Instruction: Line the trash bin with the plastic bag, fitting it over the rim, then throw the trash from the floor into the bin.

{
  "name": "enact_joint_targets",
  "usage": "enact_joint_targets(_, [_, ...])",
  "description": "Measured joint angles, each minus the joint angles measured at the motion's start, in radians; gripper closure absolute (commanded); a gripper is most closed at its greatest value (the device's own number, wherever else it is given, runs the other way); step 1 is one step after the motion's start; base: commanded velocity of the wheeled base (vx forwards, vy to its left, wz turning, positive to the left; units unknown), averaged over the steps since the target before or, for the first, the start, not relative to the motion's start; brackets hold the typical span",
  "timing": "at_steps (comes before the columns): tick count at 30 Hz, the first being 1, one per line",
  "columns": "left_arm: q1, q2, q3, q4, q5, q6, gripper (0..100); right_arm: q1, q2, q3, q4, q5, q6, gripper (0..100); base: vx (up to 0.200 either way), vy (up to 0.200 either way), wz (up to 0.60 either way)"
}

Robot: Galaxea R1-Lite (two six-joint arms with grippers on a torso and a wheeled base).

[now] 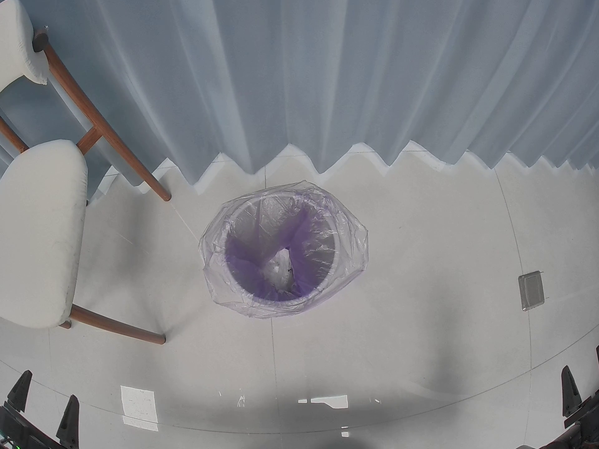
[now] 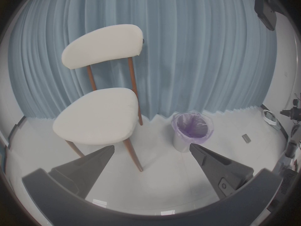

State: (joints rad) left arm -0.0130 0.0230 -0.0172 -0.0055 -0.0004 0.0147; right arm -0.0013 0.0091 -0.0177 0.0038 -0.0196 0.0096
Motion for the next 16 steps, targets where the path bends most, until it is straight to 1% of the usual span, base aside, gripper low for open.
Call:
enact_joint_targets(2, [-0.007,0.01,0.0,0.002,-0.011,0.0,0,-0.001,0.0,0.0,0.0,0.0,0.0,0,0.0,0.0,0.0])
enact_joint_targets(16, [0.014,-0.008,0.0,0.0,-0.009,-0.003,0,0.0,0.002,0.0,0.0,0.002,-0.001,0,0.0,0.0,0.0])
